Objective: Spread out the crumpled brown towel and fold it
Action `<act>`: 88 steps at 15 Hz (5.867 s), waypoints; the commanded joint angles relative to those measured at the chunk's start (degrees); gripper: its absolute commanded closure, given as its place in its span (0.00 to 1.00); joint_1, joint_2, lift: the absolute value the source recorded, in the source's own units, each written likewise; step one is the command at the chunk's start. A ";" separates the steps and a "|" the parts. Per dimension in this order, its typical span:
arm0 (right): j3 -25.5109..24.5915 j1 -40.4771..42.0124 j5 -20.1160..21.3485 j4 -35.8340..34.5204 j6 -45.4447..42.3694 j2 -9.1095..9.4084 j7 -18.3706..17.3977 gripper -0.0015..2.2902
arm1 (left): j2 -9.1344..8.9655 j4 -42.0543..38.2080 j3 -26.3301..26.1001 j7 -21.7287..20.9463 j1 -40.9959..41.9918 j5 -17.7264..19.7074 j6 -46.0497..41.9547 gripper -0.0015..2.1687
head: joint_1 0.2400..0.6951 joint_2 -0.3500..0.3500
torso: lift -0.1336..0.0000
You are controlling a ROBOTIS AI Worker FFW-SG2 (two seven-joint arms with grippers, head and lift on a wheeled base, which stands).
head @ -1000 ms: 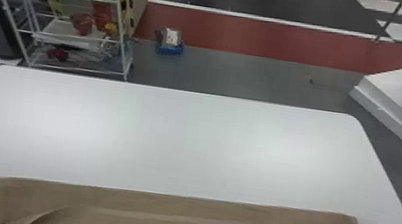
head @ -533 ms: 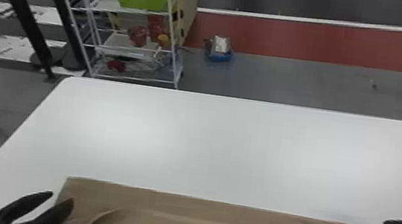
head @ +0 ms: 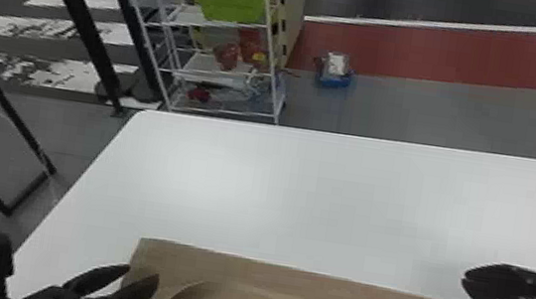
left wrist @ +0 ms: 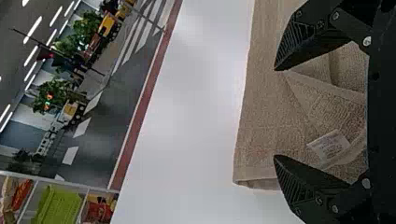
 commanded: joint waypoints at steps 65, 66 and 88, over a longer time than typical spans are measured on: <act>32.94 -3.41 10.63 -13.57 7.42 -24.59 0.28 0.67 | -0.15 -4.68 -4.24 -5.38 -12.40 -15.54 23.95 0.07 | 1.00 1.00 | 0.07; 31.80 -2.18 10.27 -14.09 7.07 -24.76 0.28 0.67 | -0.15 -4.59 -4.24 -5.38 -12.49 -15.62 23.95 0.07 | 1.00 1.00 | 0.07; -16.80 15.92 -24.18 -6.54 13.22 -18.52 0.28 0.02 | -0.15 -8.63 -3.37 -5.64 -6.87 -3.58 10.41 0.07 | 1.00 0.62 | 0.07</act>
